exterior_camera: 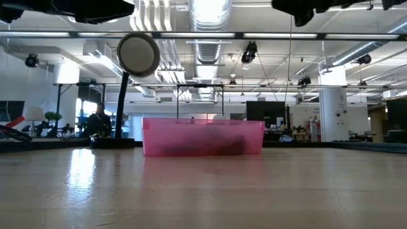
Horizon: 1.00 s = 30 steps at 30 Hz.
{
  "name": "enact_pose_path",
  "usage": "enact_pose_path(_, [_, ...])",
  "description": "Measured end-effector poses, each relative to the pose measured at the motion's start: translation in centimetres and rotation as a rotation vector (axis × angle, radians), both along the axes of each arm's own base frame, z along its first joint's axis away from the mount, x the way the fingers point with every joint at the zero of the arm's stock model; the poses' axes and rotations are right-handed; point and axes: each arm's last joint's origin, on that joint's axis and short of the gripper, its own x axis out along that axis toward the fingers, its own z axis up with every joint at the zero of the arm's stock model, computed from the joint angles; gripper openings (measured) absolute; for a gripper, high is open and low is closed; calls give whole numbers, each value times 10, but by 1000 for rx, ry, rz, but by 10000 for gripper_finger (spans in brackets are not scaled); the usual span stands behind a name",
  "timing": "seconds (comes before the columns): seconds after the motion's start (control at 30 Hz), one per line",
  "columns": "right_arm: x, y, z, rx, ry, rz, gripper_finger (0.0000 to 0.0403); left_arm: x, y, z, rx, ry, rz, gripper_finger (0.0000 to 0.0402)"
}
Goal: Pick and place rubber bands into bin
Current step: Return to Home Position
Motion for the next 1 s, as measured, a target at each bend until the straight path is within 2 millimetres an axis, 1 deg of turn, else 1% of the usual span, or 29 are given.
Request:
enact_pose_path(0.17, [-20, 11, -19, -11, -26, -9, 153, -18, 8, -11, -19, -31, 0, 125])
enact_pose_path(0.37, [-35, 21, -31, -43, -33, 2, 156, -38, 17, -31, -77, -75, -5, 125])
enact_pose_path(0.5, [-44, 20, -37, -64, -45, -60, 157, -47, 21, -41, -90, -97, -7, 125])
enact_pose_path(0.6, [-52, 18, -43, -59, -57, -48, 153, -52, 23, -48, -78, -94, -9, 125])
enact_pose_path(0.8, [-68, 15, -59, -37, -98, 139, 148, -64, 25, -45, -1, -109, -107, 125])
enact_pose_path(0.93, [-78, 8, -73, -15, -125, 125, 151, -73, 29, -40, 11, -151, -101, 125])
enact_pose_path(1.0, [-82, 6, -78, -14, -156, 112, 153, -77, 31, -42, 18, -138, -102, 125])
